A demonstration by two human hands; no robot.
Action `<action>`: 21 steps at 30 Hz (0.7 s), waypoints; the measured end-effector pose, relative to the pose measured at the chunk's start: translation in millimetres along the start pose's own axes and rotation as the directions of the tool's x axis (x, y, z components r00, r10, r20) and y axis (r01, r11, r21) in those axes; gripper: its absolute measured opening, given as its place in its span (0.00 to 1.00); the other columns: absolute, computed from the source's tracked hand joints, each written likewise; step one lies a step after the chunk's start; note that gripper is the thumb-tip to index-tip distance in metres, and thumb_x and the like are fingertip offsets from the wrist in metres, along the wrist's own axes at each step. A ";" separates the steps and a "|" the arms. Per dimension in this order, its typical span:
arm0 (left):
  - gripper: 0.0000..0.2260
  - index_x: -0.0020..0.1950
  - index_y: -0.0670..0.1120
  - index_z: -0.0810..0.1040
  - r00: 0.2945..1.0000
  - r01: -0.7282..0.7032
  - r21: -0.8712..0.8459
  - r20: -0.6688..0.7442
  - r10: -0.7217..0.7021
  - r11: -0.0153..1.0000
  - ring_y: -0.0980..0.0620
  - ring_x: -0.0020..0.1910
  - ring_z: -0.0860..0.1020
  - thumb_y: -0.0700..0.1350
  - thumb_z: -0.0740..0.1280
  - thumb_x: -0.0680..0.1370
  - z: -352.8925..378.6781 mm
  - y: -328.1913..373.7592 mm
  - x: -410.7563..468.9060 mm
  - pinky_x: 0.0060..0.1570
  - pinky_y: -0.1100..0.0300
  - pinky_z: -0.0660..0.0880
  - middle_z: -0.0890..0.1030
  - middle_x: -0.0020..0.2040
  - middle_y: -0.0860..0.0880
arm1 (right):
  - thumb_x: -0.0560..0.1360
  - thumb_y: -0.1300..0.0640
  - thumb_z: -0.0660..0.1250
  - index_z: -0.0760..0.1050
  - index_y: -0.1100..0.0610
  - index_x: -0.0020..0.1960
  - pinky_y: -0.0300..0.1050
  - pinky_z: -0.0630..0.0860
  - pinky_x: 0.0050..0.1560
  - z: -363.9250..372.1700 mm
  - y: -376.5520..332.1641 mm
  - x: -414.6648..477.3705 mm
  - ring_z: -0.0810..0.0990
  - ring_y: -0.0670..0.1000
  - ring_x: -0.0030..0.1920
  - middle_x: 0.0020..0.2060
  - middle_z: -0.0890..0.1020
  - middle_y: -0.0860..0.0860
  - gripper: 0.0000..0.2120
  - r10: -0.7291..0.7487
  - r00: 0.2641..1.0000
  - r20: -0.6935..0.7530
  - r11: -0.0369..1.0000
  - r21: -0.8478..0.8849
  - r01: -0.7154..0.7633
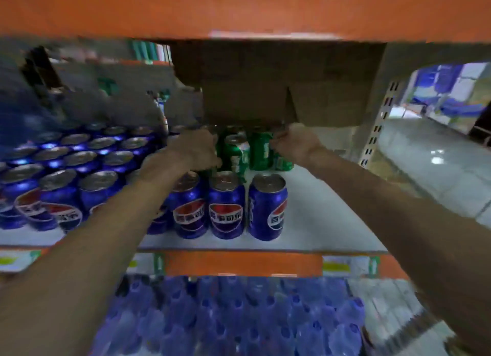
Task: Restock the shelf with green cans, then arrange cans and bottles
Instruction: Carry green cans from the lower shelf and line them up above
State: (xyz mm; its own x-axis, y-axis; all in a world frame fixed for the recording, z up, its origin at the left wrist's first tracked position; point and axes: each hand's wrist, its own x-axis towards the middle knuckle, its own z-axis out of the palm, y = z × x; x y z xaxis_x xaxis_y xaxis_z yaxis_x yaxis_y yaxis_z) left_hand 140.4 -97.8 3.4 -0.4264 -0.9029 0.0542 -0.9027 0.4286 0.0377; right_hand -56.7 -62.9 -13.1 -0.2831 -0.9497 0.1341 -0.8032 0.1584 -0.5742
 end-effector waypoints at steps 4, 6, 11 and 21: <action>0.14 0.54 0.39 0.79 0.998 0.060 -0.057 -0.018 -0.061 0.997 0.42 0.56 0.78 0.48 0.72 0.75 22.0 -12.3 18.4 0.55 0.52 0.75 0.80 0.54 0.41 | 0.74 0.50 0.72 0.75 0.61 0.62 0.51 0.76 0.61 22.1 2.5 25.4 0.78 0.55 0.56 0.55 0.79 0.55 0.21 -0.071 0.996 0.056 0.987 0.145 0.062; 0.20 0.61 0.41 0.78 0.997 0.079 -0.104 -0.015 -0.081 0.991 0.42 0.58 0.77 0.49 0.74 0.74 23.6 -13.3 23.4 0.59 0.51 0.75 0.79 0.59 0.42 | 0.72 0.50 0.75 0.74 0.60 0.64 0.52 0.75 0.63 33.7 0.9 35.2 0.78 0.55 0.58 0.58 0.79 0.55 0.25 -0.092 0.993 0.076 0.982 0.170 0.078; 0.22 0.62 0.41 0.78 0.993 0.094 -0.100 0.082 -0.086 0.991 0.44 0.56 0.78 0.49 0.76 0.72 9.9 -11.9 24.7 0.58 0.50 0.76 0.79 0.59 0.44 | 0.65 0.48 0.80 0.75 0.57 0.63 0.54 0.76 0.63 59.3 -5.0 54.6 0.78 0.56 0.60 0.60 0.79 0.54 0.31 -0.084 0.979 0.186 0.985 0.166 0.053; 0.25 0.62 0.43 0.78 0.998 0.065 -0.236 0.009 -0.065 0.969 0.49 0.53 0.76 0.51 0.78 0.70 12.1 -8.8 23.0 0.53 0.56 0.74 0.79 0.55 0.47 | 0.68 0.48 0.78 0.75 0.59 0.65 0.46 0.75 0.56 64.4 -6.5 54.2 0.77 0.55 0.58 0.60 0.79 0.54 0.30 -0.141 0.985 0.099 0.984 0.128 0.127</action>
State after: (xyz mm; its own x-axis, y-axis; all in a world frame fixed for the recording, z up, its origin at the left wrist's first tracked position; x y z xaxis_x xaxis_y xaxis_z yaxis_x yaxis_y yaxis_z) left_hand 137.8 -122.6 -7.8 -0.3671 -0.9292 0.0432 -0.8895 0.3643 0.2758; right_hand -33.0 -132.8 -54.1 -0.1144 -0.9845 0.1331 -0.7591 0.0001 -0.6509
